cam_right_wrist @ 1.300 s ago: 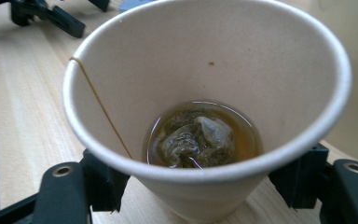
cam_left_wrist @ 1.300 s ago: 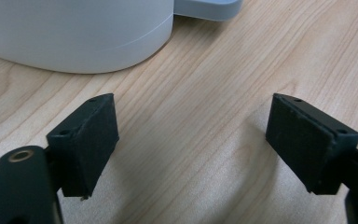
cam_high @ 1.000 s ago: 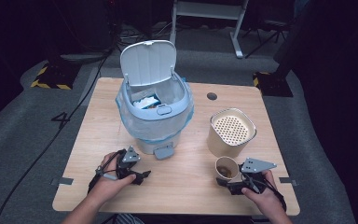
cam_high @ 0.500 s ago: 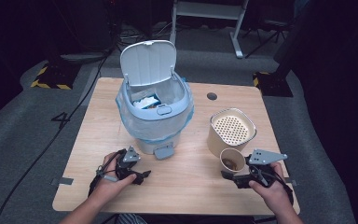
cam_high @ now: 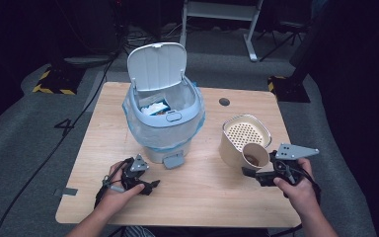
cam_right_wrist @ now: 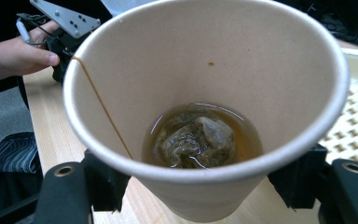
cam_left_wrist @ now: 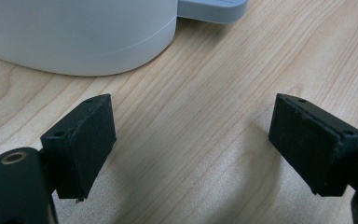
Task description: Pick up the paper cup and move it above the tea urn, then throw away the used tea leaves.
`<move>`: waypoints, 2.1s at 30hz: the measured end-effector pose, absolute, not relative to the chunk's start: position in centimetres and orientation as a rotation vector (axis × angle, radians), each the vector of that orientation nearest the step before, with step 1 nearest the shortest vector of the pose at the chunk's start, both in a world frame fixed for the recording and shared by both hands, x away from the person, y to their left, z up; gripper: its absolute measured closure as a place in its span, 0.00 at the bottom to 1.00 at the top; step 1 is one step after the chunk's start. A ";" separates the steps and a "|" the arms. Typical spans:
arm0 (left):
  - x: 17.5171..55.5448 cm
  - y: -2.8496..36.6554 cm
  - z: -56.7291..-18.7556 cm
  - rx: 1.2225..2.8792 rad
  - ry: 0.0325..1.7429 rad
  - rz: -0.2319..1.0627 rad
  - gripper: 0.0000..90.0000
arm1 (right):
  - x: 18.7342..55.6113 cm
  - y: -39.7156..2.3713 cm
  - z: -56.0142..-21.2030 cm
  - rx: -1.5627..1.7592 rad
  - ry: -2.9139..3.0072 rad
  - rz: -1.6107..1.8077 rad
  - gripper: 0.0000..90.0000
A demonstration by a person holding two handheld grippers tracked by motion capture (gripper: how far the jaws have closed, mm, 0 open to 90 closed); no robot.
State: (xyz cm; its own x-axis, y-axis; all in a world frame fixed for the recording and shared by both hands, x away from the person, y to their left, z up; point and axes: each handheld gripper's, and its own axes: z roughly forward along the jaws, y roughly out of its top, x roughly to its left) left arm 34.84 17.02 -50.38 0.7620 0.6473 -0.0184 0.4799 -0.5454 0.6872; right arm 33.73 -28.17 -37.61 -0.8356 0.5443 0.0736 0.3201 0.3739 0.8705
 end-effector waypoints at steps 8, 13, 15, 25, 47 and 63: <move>34.8 17.0 -50.4 2.256 0.838 0.309 0.17 | 35.3 -28.8 -35.2 0.785 2.364 1.434 0.35; 34.8 17.0 -50.4 2.257 0.838 0.309 0.17 | 37.0 -29.4 -34.1 0.811 2.329 1.415 0.35; 34.8 17.0 -50.4 2.256 0.838 0.310 0.17 | 37.7 -29.6 -33.8 0.826 2.316 1.404 0.35; 34.9 17.0 -50.4 2.257 0.840 0.308 0.16 | 41.3 -30.4 -33.3 0.866 2.269 1.350 0.35; 34.8 17.1 -50.4 2.257 0.844 0.311 0.16 | 45.3 -30.7 -35.2 0.921 2.272 1.280 0.35; 34.8 17.2 -50.4 2.255 0.843 0.310 0.16 | 45.1 -30.0 -34.9 0.625 2.241 0.992 0.35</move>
State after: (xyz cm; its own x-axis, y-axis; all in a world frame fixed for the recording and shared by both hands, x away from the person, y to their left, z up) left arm 34.76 17.16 -50.39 0.7594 0.6503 -0.0194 0.4828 -0.5434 0.6867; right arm 45.09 -30.04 -34.92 -0.7073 0.6235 -0.3333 0.1722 0.6092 0.7741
